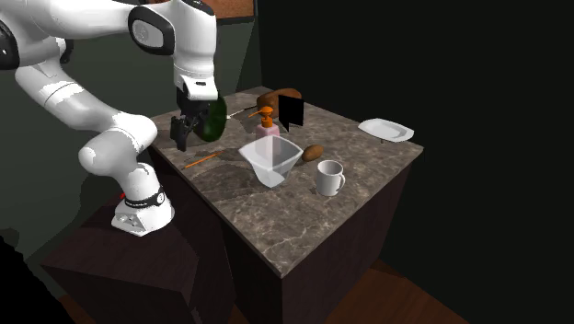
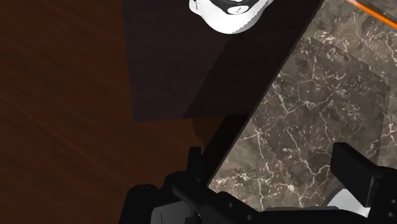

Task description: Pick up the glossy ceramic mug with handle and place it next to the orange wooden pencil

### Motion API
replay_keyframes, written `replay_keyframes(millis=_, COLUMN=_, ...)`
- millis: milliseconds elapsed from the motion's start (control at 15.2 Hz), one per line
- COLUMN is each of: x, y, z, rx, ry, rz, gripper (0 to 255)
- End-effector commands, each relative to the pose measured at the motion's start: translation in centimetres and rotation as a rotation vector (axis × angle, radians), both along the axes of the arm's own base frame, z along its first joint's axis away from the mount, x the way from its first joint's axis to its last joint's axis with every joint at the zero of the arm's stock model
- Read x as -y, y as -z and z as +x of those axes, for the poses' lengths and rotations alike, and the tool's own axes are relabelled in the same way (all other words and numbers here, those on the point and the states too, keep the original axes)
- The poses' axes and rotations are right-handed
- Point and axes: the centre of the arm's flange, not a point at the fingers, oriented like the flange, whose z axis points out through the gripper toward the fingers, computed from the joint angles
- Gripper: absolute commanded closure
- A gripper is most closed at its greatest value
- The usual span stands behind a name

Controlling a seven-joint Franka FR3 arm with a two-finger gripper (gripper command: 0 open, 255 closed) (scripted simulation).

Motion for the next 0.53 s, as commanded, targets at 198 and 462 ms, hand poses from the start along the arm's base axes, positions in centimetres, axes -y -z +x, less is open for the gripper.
replay_keyframes(millis=198, x=-1.5, y=1.4, z=3.2, rx=0.013, ry=-0.017, rz=-0.001, gripper=0)
replay_keyframes(millis=462, x=-3.6, y=3.3, z=7.4, rx=0.029, ry=-0.039, rz=-0.001, gripper=0)
